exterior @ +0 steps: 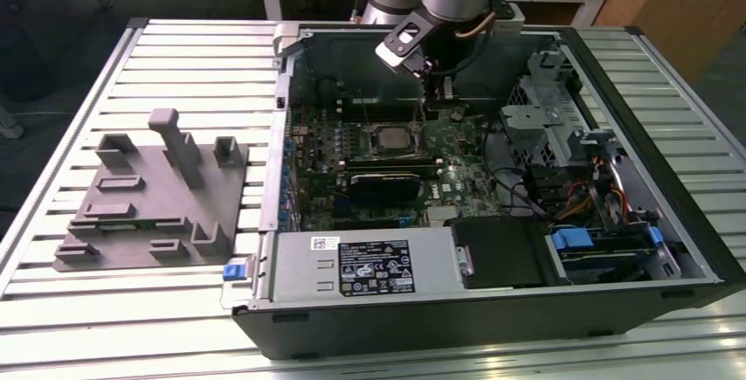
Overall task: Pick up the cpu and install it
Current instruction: 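Close the cpu cover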
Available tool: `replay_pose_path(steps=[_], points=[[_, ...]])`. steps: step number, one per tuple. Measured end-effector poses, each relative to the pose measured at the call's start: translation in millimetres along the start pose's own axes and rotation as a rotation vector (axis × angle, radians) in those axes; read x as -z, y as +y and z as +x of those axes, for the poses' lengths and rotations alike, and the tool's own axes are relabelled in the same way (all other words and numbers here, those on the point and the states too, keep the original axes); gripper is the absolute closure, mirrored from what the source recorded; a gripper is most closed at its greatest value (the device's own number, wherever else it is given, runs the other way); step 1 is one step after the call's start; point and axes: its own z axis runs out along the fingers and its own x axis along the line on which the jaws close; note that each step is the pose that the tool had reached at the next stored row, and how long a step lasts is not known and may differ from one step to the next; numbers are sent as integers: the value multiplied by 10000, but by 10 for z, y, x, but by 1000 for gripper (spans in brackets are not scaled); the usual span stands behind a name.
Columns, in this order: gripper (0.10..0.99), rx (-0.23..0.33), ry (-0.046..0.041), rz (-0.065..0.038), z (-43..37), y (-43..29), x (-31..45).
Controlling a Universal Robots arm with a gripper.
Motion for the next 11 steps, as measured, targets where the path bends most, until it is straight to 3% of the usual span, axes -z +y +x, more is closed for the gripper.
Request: replay_pose_path(steps=[11], points=[[980,0,0,0,1,-68,0]])
